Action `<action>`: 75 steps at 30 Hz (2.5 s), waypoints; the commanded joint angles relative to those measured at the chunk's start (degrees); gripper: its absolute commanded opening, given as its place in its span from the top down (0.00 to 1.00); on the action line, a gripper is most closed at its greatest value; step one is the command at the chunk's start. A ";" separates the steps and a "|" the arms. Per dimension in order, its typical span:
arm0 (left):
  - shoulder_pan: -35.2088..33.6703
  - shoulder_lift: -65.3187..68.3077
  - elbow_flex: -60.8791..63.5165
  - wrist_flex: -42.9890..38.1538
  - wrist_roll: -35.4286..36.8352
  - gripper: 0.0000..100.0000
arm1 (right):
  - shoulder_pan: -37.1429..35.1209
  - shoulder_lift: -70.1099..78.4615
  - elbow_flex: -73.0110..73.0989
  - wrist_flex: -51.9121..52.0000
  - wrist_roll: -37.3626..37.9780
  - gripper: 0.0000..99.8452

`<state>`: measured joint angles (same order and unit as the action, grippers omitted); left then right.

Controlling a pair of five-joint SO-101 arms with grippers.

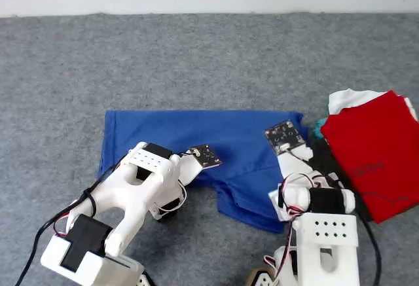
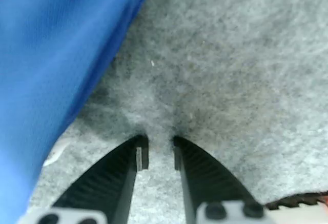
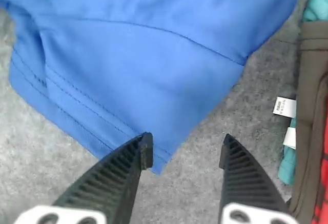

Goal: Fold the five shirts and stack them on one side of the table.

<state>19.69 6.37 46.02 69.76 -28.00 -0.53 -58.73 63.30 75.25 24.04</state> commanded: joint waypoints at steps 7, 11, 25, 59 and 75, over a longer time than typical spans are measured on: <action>1.41 0.79 2.95 -1.76 0.62 0.91 | 4.53 1.71 -7.74 0.92 -2.02 0.78; 1.41 0.79 2.95 -1.76 0.62 0.91 | 4.70 12.97 -14.51 3.82 -1.58 0.78; 1.41 0.88 2.95 -1.76 0.62 0.91 | 1.89 44.97 -35.60 20.62 7.74 0.79; 1.41 0.88 2.95 -1.76 0.62 0.91 | 0.22 44.79 -7.65 -5.23 10.11 0.99; 1.41 0.88 2.95 -1.76 0.62 0.91 | -0.13 31.78 -11.60 11.03 21.10 0.99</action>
<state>19.69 6.37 46.02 69.76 -28.00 -0.26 -22.15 53.27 83.08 42.15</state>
